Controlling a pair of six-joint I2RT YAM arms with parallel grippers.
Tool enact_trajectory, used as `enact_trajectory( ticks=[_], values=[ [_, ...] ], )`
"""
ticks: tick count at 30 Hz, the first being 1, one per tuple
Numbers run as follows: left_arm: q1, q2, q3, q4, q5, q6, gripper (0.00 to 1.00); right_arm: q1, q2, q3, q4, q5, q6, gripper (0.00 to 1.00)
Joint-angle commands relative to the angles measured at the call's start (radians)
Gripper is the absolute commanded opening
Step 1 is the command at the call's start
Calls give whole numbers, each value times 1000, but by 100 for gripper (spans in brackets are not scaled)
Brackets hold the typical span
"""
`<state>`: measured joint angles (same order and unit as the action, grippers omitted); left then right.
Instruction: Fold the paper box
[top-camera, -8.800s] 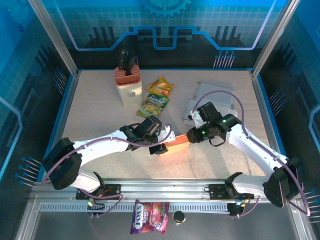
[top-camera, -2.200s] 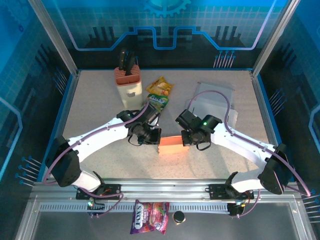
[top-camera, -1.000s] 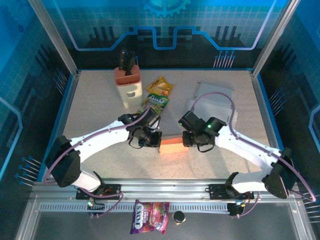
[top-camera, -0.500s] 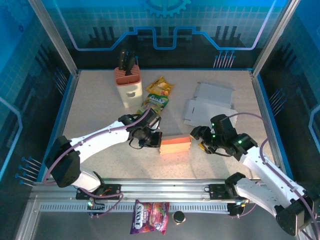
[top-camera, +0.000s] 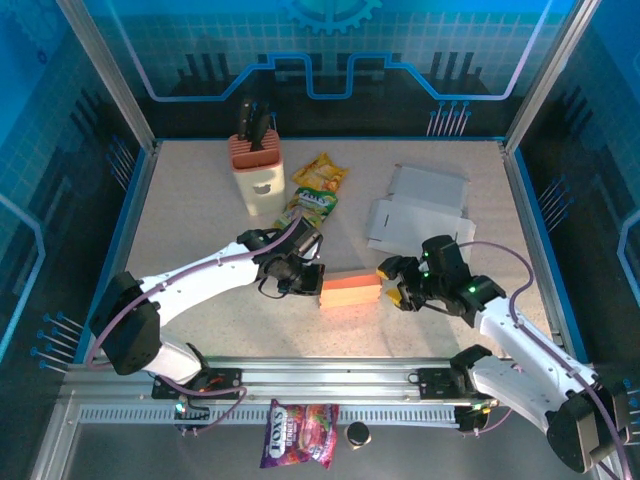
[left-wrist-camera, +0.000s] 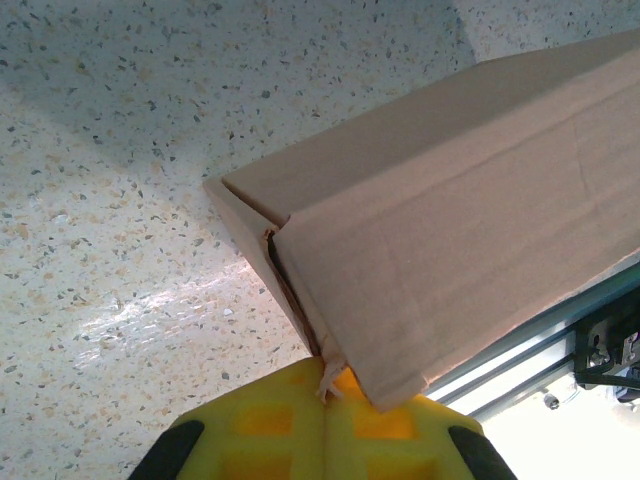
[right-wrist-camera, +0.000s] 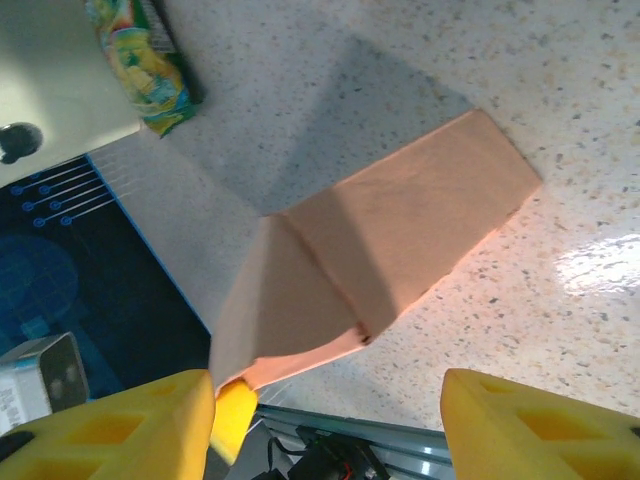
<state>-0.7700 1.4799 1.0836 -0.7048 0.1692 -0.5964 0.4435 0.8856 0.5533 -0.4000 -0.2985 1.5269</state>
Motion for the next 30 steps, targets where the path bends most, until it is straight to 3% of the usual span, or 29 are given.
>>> enact_trajectory(
  ticks=[1,13,22,30],
  values=[
    [-8,-18,-17,-21,-10,-5,0,-15,3,-38,38,-25,18,61],
    [-10,-40,-26,-22,-7,-8,2,-23,-27,-74,26,-23,10,54],
    [-12,-36,-21,-22,-10,-7,1,-27,-36,14,-14,-18,-1,58],
    [-14,-39,-21,-24,-13,-6,1,-27,7,-7,24,-31,4,59]
  ],
)
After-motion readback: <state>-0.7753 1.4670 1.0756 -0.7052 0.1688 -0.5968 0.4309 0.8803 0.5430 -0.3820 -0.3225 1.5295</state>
